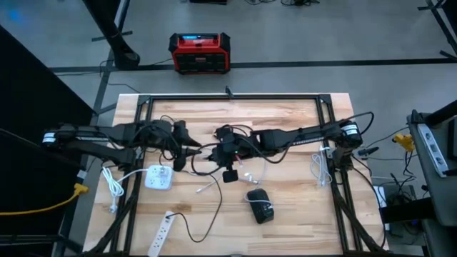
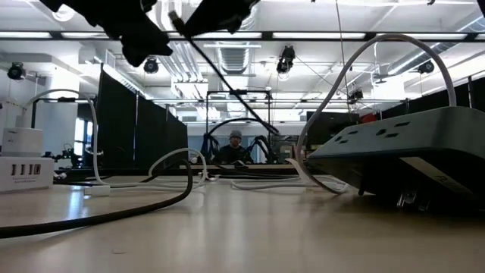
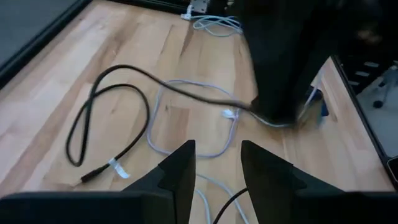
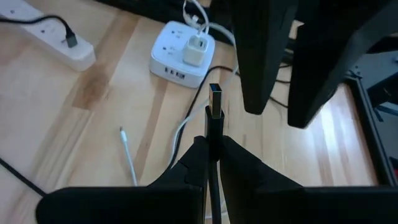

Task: Insert USB
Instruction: Insert the right black charger cable into the top white outlet extension

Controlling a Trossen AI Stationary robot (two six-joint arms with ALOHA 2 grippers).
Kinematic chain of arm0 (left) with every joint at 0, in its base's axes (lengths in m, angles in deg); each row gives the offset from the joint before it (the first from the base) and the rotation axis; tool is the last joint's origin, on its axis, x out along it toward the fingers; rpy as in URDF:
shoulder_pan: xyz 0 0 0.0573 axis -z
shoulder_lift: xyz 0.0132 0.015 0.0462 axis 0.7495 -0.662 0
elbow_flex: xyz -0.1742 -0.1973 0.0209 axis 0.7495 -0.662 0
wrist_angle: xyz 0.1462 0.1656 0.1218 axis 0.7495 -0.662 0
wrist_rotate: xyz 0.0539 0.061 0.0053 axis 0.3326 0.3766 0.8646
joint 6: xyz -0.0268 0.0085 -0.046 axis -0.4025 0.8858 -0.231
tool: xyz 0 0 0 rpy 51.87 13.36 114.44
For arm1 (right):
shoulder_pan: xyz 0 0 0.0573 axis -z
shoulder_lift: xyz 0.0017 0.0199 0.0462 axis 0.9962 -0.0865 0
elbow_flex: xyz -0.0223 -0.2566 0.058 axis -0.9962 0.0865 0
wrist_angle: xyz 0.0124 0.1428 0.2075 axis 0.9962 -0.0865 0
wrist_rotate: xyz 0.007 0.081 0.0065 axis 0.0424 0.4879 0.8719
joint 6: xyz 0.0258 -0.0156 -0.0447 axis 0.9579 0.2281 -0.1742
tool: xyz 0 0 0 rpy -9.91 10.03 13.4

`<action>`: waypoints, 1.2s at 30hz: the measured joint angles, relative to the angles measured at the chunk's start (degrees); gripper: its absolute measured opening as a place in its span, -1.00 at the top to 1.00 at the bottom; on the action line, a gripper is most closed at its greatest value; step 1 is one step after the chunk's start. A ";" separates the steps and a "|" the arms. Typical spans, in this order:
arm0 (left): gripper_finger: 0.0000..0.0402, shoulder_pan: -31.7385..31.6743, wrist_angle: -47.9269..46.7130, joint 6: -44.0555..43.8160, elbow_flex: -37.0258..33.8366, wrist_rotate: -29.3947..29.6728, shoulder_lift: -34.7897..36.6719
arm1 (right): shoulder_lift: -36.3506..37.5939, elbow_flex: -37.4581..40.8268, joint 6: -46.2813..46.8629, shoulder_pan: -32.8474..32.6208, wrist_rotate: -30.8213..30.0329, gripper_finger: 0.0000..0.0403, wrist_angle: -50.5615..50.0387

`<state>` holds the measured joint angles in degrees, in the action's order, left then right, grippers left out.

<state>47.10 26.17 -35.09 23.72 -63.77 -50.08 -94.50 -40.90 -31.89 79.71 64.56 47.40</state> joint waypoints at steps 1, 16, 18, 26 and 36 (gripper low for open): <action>0.40 0.31 0.55 0.00 0.35 -0.21 -0.81 | -0.55 0.01 -0.01 0.00 0.00 0.93 0.18; 0.26 0.66 -7.51 1.11 8.76 -6.08 -7.33 | -1.37 0.09 0.22 0.33 -3.23 0.93 -2.99; 0.25 0.70 -11.05 1.09 10.29 -6.77 -7.11 | -1.37 0.09 1.19 0.51 -5.80 0.93 -4.71; 0.27 0.94 -11.09 1.71 11.36 -5.93 -8.74 | -1.36 0.09 2.14 0.76 -10.12 0.93 -4.57; 0.34 0.94 -9.36 2.54 11.36 -4.28 -13.16 | -1.41 0.22 2.65 0.74 -9.30 0.93 -6.30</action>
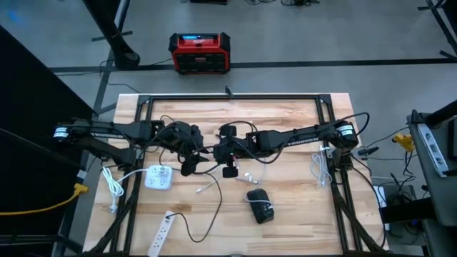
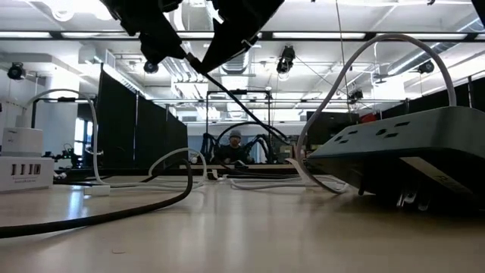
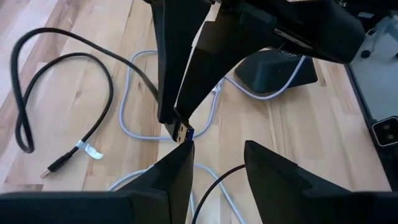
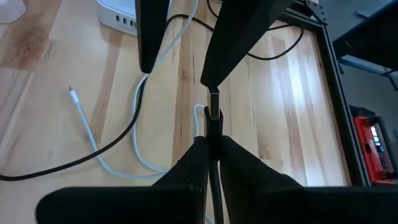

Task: Insert USB
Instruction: Insert the right black charger cable into the top white outlet extension

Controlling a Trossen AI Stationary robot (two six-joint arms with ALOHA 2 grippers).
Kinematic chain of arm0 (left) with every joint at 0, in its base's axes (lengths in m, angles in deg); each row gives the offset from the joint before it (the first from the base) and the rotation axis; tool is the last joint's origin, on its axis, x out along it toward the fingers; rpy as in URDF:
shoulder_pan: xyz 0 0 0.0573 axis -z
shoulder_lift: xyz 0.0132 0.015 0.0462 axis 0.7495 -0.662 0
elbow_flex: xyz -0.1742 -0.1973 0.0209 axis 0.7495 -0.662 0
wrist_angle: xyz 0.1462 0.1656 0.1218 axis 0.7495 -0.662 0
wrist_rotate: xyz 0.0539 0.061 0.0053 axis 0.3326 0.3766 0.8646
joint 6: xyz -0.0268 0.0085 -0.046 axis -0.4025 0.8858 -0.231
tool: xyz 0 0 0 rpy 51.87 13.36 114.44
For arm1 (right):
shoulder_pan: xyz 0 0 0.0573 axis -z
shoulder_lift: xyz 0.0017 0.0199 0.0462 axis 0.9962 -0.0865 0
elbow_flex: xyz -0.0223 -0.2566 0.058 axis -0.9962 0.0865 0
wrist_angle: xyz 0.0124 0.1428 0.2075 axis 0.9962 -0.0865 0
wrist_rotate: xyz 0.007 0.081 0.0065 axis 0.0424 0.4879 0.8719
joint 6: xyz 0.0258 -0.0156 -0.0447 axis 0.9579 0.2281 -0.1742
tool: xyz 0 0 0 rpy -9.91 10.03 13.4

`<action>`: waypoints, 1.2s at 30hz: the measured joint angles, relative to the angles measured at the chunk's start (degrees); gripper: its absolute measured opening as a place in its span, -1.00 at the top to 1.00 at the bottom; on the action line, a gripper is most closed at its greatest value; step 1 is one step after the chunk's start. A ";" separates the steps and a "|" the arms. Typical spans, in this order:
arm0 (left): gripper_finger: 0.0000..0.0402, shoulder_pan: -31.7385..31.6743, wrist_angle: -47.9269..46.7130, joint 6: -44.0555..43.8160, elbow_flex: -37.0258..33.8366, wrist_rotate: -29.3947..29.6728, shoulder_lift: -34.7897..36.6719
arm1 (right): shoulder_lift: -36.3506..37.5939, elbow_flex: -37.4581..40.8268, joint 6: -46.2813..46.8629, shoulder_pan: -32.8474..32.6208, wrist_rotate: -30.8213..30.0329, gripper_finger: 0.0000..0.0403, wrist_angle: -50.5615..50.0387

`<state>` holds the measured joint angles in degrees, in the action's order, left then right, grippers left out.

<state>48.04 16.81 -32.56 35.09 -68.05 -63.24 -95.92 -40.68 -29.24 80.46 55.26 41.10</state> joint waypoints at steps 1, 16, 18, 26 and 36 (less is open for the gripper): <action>0.35 -0.01 0.02 0.00 0.00 0.12 0.09 | 0.00 0.00 0.15 0.00 0.10 0.93 0.02; 0.43 0.04 0.33 -0.02 0.00 2.83 0.10 | 0.00 -0.01 0.77 -0.28 2.92 0.93 -0.06; 0.43 0.03 0.44 -0.01 0.00 2.95 0.10 | 0.00 -0.02 0.96 -0.35 3.12 0.93 0.13; 0.45 0.03 0.84 -0.15 0.00 4.62 -0.06 | 0.13 -0.35 0.99 -1.22 4.10 0.93 1.21; 0.41 0.15 0.41 -0.02 0.00 4.79 -0.08 | 0.13 -0.44 0.39 -2.14 3.25 0.94 0.77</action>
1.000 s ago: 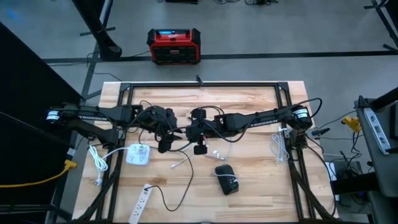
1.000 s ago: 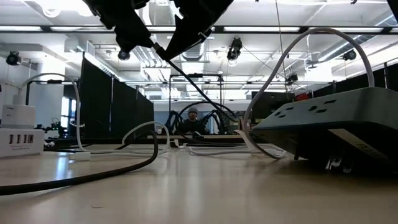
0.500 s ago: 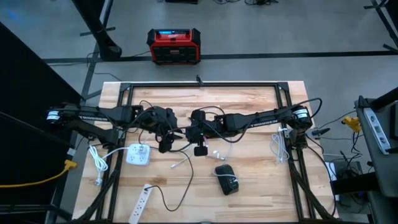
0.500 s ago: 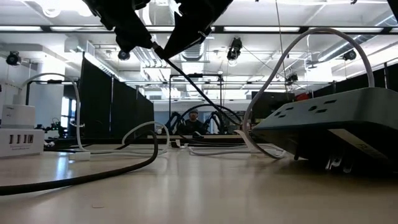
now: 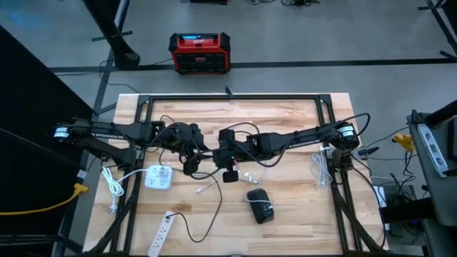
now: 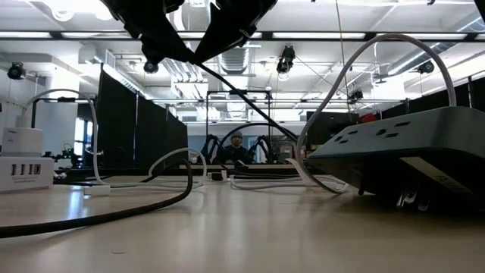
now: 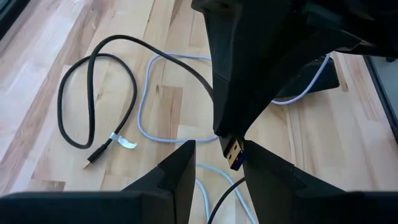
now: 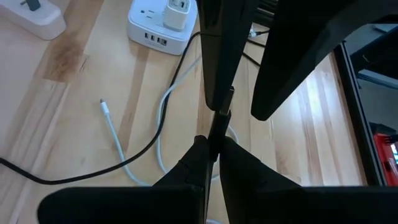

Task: Insert USB
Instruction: Insert the right black charger cable into the top white outlet extension

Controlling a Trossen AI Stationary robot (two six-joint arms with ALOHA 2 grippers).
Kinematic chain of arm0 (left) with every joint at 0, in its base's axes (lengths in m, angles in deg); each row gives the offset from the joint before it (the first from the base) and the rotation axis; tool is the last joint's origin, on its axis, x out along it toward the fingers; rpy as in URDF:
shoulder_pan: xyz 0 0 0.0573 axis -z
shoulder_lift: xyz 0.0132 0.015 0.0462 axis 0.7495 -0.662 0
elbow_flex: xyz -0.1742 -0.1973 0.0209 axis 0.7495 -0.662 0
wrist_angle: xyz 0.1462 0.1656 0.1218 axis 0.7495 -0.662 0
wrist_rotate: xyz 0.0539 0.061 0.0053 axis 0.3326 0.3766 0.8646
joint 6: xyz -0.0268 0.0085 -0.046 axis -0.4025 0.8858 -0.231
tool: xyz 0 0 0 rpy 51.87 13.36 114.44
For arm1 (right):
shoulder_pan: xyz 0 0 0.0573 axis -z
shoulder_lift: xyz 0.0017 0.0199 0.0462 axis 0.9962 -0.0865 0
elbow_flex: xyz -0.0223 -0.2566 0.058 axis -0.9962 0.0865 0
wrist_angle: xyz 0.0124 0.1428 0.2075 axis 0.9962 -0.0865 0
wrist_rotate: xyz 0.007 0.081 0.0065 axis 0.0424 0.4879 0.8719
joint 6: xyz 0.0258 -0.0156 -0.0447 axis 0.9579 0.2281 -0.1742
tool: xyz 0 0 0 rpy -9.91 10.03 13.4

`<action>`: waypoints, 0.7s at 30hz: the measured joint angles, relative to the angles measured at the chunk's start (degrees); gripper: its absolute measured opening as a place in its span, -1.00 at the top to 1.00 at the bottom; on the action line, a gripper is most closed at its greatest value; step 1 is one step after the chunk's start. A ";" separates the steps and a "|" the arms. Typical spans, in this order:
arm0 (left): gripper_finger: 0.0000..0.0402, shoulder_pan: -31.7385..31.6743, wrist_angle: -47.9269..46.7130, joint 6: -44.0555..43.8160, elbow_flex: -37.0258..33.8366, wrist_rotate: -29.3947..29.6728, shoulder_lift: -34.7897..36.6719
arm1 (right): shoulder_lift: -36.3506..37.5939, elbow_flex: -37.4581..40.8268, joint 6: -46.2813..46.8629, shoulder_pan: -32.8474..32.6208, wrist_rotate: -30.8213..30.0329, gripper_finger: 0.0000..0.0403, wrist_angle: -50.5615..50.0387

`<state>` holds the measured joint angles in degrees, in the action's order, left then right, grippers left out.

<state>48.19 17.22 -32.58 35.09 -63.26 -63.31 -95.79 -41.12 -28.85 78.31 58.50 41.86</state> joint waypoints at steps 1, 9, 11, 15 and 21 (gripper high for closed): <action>0.42 0.03 0.00 0.02 0.00 0.00 0.00 | 0.00 0.00 0.01 0.00 0.00 0.94 0.04; 0.68 0.09 -0.07 1.16 0.00 -0.13 0.00 | 0.00 0.00 0.15 0.00 -0.13 0.95 -0.12; 0.78 0.09 -0.07 1.63 0.00 -0.13 0.00 | 0.00 0.00 0.16 0.00 -0.28 0.95 -0.18; 0.96 0.25 -0.04 3.12 0.00 -0.16 0.00 | 0.00 0.00 0.81 0.02 -0.25 0.96 -0.27; 0.99 0.87 0.29 3.26 0.00 1.81 -0.04 | 0.00 -0.07 0.74 -0.22 1.53 0.96 0.36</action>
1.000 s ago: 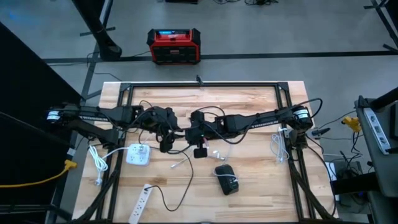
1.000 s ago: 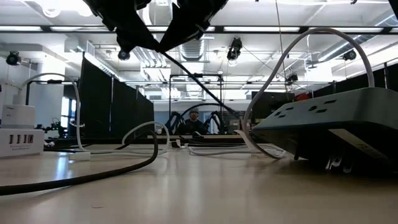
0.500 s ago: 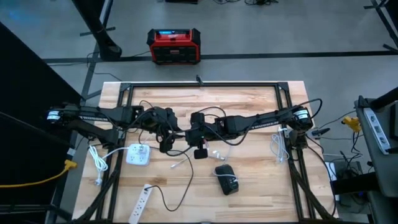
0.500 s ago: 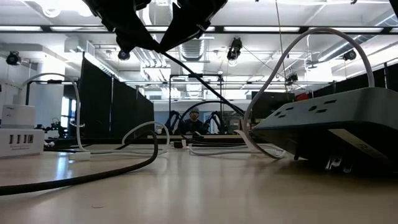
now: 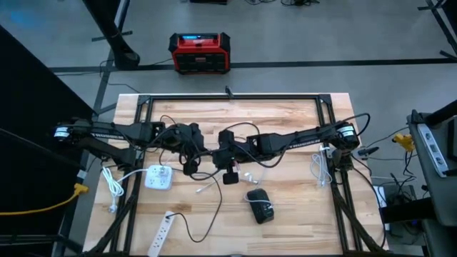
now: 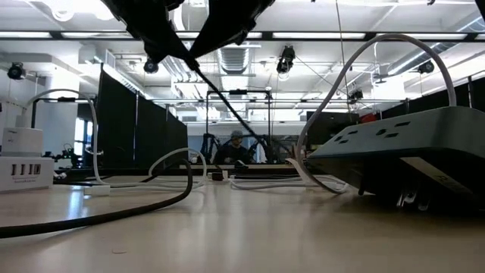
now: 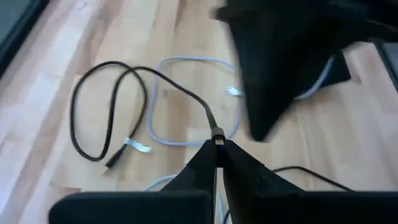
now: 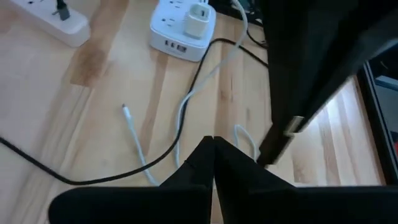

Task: Insert USB
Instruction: Insert the right black charger cable into the top white outlet extension

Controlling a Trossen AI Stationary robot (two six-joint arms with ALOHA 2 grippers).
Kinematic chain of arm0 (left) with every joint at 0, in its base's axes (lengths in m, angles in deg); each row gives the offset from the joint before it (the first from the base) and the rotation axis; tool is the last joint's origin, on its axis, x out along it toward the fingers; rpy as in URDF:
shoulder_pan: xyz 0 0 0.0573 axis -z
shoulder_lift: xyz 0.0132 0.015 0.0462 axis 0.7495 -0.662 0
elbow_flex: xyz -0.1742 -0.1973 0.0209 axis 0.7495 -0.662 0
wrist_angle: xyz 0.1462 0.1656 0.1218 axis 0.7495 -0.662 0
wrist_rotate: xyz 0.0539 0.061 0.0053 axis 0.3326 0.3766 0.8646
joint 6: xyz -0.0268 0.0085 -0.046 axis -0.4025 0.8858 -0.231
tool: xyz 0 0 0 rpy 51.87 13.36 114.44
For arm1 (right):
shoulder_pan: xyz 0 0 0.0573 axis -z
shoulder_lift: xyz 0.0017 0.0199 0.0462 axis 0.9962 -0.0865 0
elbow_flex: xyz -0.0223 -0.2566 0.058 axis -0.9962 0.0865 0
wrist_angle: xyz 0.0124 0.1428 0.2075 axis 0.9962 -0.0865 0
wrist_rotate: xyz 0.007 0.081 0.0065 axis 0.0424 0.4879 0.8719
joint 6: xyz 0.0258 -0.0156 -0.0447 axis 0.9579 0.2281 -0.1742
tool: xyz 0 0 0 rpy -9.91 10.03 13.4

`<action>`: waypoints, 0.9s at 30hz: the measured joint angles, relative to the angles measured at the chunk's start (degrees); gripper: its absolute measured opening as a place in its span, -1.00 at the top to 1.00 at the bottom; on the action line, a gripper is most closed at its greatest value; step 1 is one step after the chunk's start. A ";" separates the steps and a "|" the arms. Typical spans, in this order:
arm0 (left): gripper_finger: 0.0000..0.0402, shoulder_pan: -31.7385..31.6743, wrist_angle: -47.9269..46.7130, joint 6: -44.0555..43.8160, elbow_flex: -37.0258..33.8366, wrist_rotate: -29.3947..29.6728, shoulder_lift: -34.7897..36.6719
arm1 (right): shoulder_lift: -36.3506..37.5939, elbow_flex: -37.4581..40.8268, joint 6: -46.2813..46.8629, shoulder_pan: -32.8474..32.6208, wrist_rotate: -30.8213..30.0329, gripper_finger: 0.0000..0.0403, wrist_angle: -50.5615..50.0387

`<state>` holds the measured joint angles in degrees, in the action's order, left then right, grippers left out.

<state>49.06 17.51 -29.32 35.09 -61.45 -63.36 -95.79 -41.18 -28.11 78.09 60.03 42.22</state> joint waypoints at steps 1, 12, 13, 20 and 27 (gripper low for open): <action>0.99 0.13 -0.14 -0.02 -0.03 0.78 0.00 | 0.00 0.00 -0.16 -0.06 0.02 0.96 -0.21; 0.99 6.42 -3.26 -4.17 -2.83 9.09 3.25 | 4.11 0.18 3.61 1.17 0.29 0.37 -10.22; 0.99 7.51 -3.19 -5.17 -3.42 10.39 4.24 | 4.34 0.52 4.17 1.71 1.54 0.28 -10.52; 0.99 15.62 4.37 -11.80 -10.60 15.01 13.03 | 3.70 6.58 6.61 2.50 9.42 -0.17 4.52; 0.99 21.79 10.11 -16.96 -18.07 20.73 19.60 | 3.55 12.18 7.41 -0.22 8.61 -0.17 27.98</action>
<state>70.85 27.62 -46.29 17.02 -40.72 -43.76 -92.24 -29.00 -20.70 77.87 68.64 70.20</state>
